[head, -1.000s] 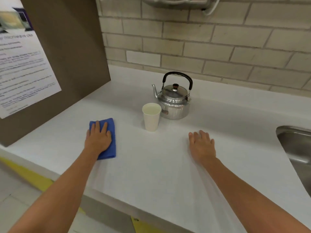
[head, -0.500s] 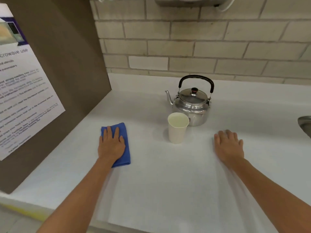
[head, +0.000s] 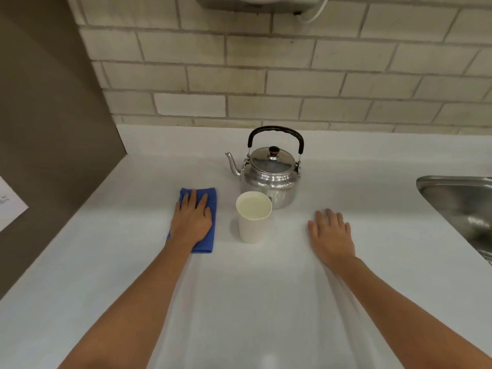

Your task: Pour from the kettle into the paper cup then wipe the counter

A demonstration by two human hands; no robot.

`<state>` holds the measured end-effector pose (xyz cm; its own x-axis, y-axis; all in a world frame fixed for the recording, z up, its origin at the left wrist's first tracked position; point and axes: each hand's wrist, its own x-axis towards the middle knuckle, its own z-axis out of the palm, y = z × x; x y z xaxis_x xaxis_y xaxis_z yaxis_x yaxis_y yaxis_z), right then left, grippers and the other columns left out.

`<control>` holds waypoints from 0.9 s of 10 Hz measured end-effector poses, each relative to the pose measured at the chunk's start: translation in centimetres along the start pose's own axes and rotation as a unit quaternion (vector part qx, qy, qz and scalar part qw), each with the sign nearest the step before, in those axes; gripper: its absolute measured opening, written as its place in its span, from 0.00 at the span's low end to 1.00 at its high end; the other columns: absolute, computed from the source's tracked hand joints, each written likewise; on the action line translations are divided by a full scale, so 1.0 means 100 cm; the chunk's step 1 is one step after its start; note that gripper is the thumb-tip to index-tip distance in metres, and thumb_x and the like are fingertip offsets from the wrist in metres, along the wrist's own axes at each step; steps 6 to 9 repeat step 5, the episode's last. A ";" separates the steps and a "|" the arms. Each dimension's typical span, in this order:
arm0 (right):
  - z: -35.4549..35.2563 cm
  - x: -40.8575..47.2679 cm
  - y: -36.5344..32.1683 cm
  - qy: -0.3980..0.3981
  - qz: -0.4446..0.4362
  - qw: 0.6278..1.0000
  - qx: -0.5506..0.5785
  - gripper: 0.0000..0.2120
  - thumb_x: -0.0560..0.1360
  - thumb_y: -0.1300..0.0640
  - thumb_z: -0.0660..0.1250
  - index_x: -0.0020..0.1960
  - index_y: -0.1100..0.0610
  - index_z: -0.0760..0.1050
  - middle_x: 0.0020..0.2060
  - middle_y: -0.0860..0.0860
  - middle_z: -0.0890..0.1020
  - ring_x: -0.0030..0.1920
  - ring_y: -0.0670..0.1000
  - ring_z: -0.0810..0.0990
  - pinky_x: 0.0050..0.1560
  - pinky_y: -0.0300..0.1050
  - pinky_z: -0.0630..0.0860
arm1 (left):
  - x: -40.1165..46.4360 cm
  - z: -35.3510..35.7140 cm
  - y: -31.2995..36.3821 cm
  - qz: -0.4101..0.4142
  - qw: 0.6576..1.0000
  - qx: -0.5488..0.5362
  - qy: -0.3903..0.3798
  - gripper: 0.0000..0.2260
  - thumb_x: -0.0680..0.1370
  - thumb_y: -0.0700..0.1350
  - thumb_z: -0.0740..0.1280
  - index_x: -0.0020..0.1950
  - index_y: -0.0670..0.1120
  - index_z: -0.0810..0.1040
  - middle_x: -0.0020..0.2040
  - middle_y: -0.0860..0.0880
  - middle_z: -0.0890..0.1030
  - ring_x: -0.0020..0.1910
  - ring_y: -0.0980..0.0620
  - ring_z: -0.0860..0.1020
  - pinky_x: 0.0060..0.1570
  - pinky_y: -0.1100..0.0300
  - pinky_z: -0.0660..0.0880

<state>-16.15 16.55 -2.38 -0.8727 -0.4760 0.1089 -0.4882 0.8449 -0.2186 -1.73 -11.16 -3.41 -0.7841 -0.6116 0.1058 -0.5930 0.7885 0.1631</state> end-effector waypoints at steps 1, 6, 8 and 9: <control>-0.004 -0.003 0.003 -0.009 -0.008 1.000 0.014 0.20 0.80 0.51 0.52 0.69 0.58 0.63 0.71 0.57 0.63 0.70 0.59 0.58 0.70 0.55 0.58 | -0.009 -0.004 0.006 -0.003 1.000 -0.014 -0.014 0.22 0.81 0.48 0.49 0.75 0.45 0.54 0.77 0.41 0.53 0.75 0.42 0.53 0.74 0.46 0.51; -0.062 0.017 -0.013 0.034 -0.056 0.998 -0.005 0.23 0.79 0.51 0.54 0.71 0.58 0.59 0.70 0.60 0.64 0.70 0.59 0.60 0.67 0.58 0.62 | -0.020 -0.059 0.040 -0.090 0.988 -0.122 0.011 0.28 0.81 0.51 0.50 0.76 0.46 0.41 0.78 0.42 0.49 0.76 0.41 0.46 0.72 0.38 0.46; -0.062 0.017 -0.013 0.034 -0.056 0.998 -0.005 0.23 0.79 0.51 0.54 0.71 0.58 0.59 0.70 0.60 0.64 0.70 0.59 0.60 0.67 0.58 0.62 | -0.020 -0.059 0.040 -0.090 0.988 -0.122 0.011 0.28 0.81 0.51 0.50 0.76 0.46 0.41 0.78 0.42 0.49 0.76 0.41 0.46 0.72 0.38 0.46; -0.062 0.017 -0.013 0.034 -0.056 0.998 -0.005 0.23 0.79 0.51 0.54 0.71 0.58 0.59 0.70 0.60 0.64 0.70 0.59 0.60 0.67 0.58 0.62 | -0.020 -0.059 0.040 -0.090 0.988 -0.122 0.011 0.28 0.81 0.51 0.50 0.76 0.46 0.41 0.78 0.42 0.49 0.76 0.41 0.46 0.72 0.38 0.46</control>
